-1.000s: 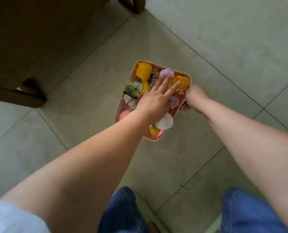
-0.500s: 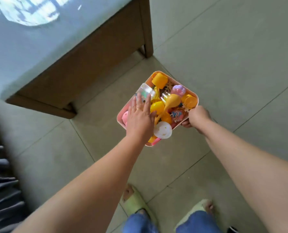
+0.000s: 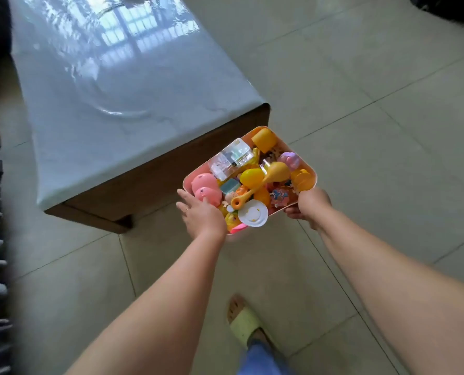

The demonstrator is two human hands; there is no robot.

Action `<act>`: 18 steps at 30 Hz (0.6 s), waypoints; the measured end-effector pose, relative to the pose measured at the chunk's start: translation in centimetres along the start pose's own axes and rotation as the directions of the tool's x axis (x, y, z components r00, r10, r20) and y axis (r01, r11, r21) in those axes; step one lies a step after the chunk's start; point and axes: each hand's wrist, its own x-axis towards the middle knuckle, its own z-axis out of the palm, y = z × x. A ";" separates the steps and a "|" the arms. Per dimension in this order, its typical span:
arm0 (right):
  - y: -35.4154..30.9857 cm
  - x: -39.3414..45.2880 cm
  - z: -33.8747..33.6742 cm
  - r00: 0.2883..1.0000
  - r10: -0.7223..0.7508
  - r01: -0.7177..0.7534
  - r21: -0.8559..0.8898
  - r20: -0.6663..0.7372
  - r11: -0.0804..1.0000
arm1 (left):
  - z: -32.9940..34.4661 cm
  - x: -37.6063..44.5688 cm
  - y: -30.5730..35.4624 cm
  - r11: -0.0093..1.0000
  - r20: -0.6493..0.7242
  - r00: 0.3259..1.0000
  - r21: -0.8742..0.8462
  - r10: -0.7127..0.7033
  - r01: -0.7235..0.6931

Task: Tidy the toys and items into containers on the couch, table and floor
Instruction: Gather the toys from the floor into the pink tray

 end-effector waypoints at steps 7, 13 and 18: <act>-10.5 5.0 5.7 0.998 -0.059 0.059 0.003 0.022 0.998 | -3.1 8.1 6.7 0.987 0.050 0.997 -0.145 -0.059 0.066; -17.2 10.1 10.6 0.996 -0.077 0.078 -0.025 0.040 0.997 | -3.5 15.4 12.3 0.993 0.029 0.994 -0.055 -0.105 0.107; -22.7 15.5 14.5 0.993 -0.066 0.076 -0.101 0.100 0.992 | -3.2 20.6 15.7 0.987 0.009 0.989 -0.068 -0.145 0.145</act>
